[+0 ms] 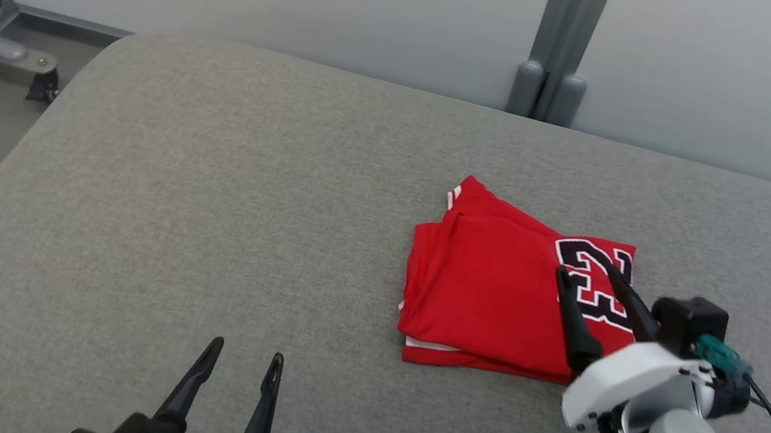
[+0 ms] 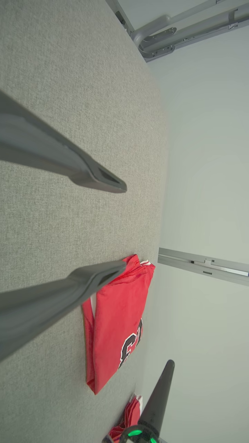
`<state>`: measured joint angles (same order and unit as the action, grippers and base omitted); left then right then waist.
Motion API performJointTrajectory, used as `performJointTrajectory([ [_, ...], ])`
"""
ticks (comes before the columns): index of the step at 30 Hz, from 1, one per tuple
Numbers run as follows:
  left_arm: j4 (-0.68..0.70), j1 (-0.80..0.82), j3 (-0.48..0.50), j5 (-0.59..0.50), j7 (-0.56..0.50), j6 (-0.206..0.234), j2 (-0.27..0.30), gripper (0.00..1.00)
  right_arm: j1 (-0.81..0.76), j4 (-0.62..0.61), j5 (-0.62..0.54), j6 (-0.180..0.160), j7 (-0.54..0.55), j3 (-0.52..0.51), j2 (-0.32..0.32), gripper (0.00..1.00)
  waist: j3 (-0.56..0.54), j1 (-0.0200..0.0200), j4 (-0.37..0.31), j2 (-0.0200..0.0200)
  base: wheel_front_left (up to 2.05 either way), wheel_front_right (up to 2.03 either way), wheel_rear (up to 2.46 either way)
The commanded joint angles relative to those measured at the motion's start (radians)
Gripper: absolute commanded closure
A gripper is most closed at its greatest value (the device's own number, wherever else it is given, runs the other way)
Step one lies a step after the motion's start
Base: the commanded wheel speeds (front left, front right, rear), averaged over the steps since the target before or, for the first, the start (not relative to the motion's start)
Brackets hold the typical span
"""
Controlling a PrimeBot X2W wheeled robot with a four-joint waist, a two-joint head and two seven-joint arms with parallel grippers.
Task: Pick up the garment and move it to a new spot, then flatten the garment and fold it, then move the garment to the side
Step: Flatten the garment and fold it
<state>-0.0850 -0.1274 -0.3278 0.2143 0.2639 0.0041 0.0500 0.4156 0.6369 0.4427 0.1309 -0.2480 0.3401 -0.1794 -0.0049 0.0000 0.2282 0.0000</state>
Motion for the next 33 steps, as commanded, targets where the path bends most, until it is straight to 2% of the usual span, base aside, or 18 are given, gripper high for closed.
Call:
performJointTrajectory([
  [1, 0.004, -0.01, 0.011, -0.012, 0.0, 0.007, 0.002, 0.0, -0.044, -0.017, -0.018, 0.0, -0.01, -0.012, -0.013, 0.0, -0.018, 0.0, -0.059, 0.0, 0.0, 0.0, 0.0],
  [7, 0.01, -0.011, 0.054, -0.023, 0.0, 0.024, 0.002, 0.0, -0.177, -0.132, -0.094, 0.0, -0.017, -0.103, -0.037, 0.0, -0.021, 0.0, -0.141, 0.0, 0.0, 0.0, 0.0],
  [12, 0.014, -0.02, 0.088, -0.013, 0.0, 0.037, 0.002, 0.0, -0.281, -0.264, -0.137, 0.0, -0.017, -0.184, -0.021, 0.0, -0.032, 0.0, -0.189, 0.0, 0.0, 0.0, 0.0],
  [16, 0.012, -0.032, 0.108, -0.012, 0.0, 0.037, 0.002, 0.0, -0.345, -0.358, -0.144, 0.0, -0.017, -0.211, -0.008, 0.0, -0.045, 0.0, -0.211, 0.0, 0.0, 0.0, 0.0],
  [24, 0.007, -0.061, 0.129, -0.012, 0.0, 0.034, 0.002, 0.0, -0.43, -0.47, -0.159, 0.0, -0.017, -0.223, -0.004, 0.0, -0.072, 0.0, -0.222, 0.0, 0.0, 0.0, 0.0],
  [33, -0.001, -0.087, 0.147, -0.016, 0.0, 0.025, 0.002, 0.0, -0.483, -0.505, -0.171, 0.0, -0.017, -0.227, 0.01, 0.0, -0.094, 0.0, -0.214, 0.0, 0.0, 0.0, 0.0],
])
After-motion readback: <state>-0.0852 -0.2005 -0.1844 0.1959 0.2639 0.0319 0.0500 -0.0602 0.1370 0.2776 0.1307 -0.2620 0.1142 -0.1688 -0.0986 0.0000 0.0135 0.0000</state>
